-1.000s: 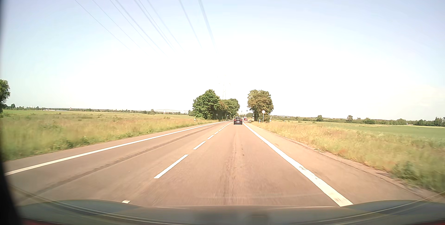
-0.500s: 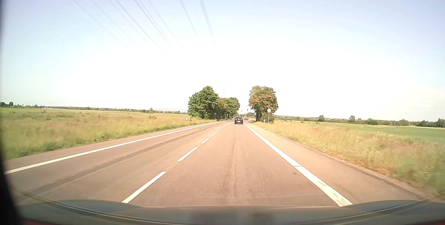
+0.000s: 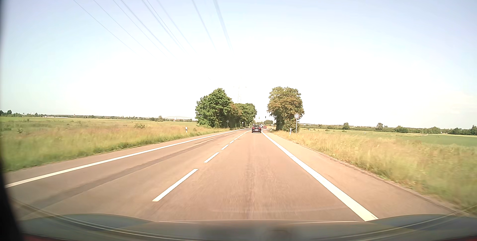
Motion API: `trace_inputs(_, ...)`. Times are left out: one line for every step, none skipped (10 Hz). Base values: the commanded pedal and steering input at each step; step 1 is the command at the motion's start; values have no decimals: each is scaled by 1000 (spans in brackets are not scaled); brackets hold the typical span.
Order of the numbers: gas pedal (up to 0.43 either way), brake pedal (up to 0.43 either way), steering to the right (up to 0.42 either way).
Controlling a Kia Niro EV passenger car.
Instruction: Follow the waypoints while adhering to traffic rules and regulations
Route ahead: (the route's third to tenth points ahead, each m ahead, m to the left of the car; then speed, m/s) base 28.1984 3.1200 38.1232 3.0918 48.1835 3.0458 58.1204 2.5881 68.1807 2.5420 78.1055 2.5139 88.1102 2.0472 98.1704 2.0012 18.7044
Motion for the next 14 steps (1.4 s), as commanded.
trace_inputs(87, 30, 1)
trace_inputs(87, 30, 1)
trace_inputs(87, 30, 2)
trace_inputs(87, 30, 1)
trace_inputs(87, 30, 1)
trace_inputs(87, 30, 2)
trace_inputs(87, 30, 2)
trace_inputs(87, 30, 2)
trace_inputs(87, 30, 2)
trace_inputs(87, 30, 2)
trace_inputs(79, 30, 2)
trace_inputs(67, 30, 2)
trace_inputs(59, 30, 2)
trace_inputs(0, 30, 3)
